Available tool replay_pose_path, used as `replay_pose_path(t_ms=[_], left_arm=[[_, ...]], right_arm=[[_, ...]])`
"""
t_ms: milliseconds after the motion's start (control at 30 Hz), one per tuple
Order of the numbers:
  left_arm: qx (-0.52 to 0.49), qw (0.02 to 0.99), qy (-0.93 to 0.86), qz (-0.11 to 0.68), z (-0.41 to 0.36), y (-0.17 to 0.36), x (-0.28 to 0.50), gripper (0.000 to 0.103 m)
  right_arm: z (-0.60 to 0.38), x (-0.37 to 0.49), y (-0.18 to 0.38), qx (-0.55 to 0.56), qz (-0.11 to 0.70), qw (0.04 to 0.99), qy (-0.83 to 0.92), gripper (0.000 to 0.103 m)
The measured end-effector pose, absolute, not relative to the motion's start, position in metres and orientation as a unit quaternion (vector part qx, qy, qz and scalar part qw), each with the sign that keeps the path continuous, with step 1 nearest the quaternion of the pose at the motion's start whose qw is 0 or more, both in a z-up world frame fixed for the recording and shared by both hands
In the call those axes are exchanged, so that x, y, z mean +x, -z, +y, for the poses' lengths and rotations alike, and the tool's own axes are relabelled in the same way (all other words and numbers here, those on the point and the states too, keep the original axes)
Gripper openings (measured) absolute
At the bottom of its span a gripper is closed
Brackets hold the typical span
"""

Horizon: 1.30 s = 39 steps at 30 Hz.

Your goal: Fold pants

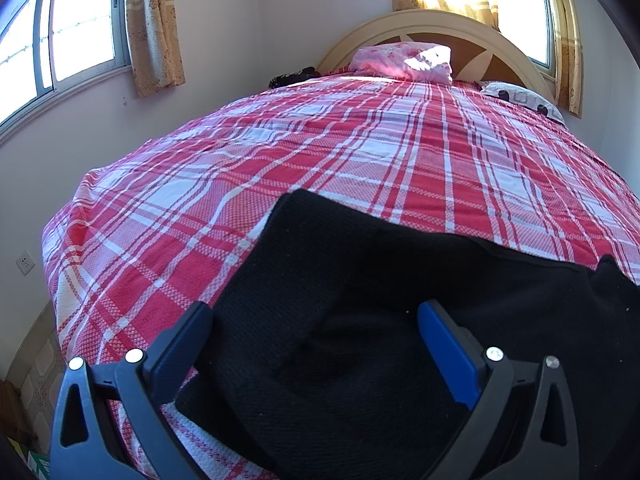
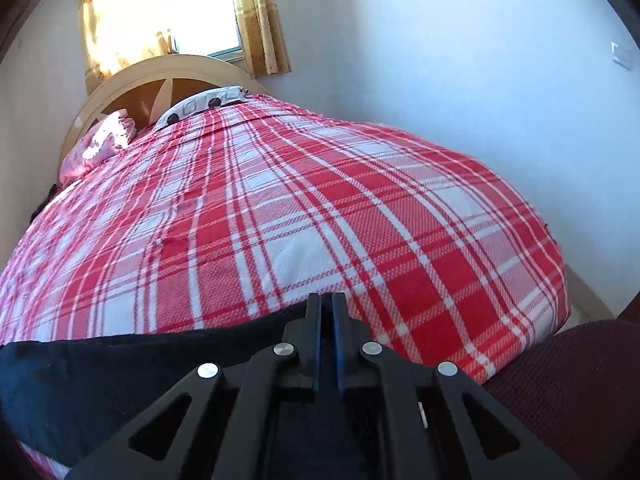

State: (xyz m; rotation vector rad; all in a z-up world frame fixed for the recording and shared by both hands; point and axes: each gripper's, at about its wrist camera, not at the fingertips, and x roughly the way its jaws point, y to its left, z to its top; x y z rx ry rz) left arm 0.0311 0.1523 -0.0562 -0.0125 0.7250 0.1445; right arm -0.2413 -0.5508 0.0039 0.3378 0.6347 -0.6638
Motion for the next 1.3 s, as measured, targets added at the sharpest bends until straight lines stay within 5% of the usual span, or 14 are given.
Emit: replay_pose_path(t_ms=[167,433,667,767,967,1033,1067,1100,1167,1300], left_arm=[[-0.005,0.933,-0.072,0.353,0.153,0.055,0.032,0.103],[0.002,0.935,-0.083,0.345,0.15,0.055,0.031,0.103],[-0.005,0.937,-0.078,0.34,0.153,0.055,0.03,0.103],[-0.004,0.939,-0.079,0.335,0.15,0.055,0.027,0.103],[-0.007,0.941,-0.076,0.33,0.15,0.056,0.025,0.103],[-0.008,0.942,-0.077,0.326,0.15,0.055,0.023,0.103],[-0.007,0.943,-0.078,0.323,0.15,0.055,0.022,0.103],[-0.006,0.944,-0.077,0.32,0.15,0.056,0.021,0.103],[-0.007,0.946,-0.075,0.316,0.151,0.056,0.019,0.103],[-0.012,0.948,-0.068,0.309,0.152,0.056,0.017,0.103]], right_arm=[[-0.574,-0.233,0.014,0.186,0.333,0.862,0.334,0.005],[-0.499,-0.244,-0.026,0.142,0.259,0.915,0.275,0.006],[-0.473,-0.2,0.01,0.146,0.349,0.895,0.235,0.006],[-0.479,-0.197,0.005,0.116,0.385,0.829,0.389,0.007],[-0.415,-0.174,-0.023,0.296,0.305,0.894,0.143,0.008],[-0.371,-0.141,-0.027,0.329,0.3,0.895,0.018,0.012],[-0.349,-0.122,-0.029,0.34,0.303,0.889,-0.036,0.025],[-0.322,-0.101,-0.03,0.355,0.307,0.879,-0.087,0.05],[-0.283,-0.065,-0.024,0.383,0.32,0.853,-0.152,0.074],[-0.206,0.007,0.008,0.422,0.392,0.776,-0.256,0.074]])
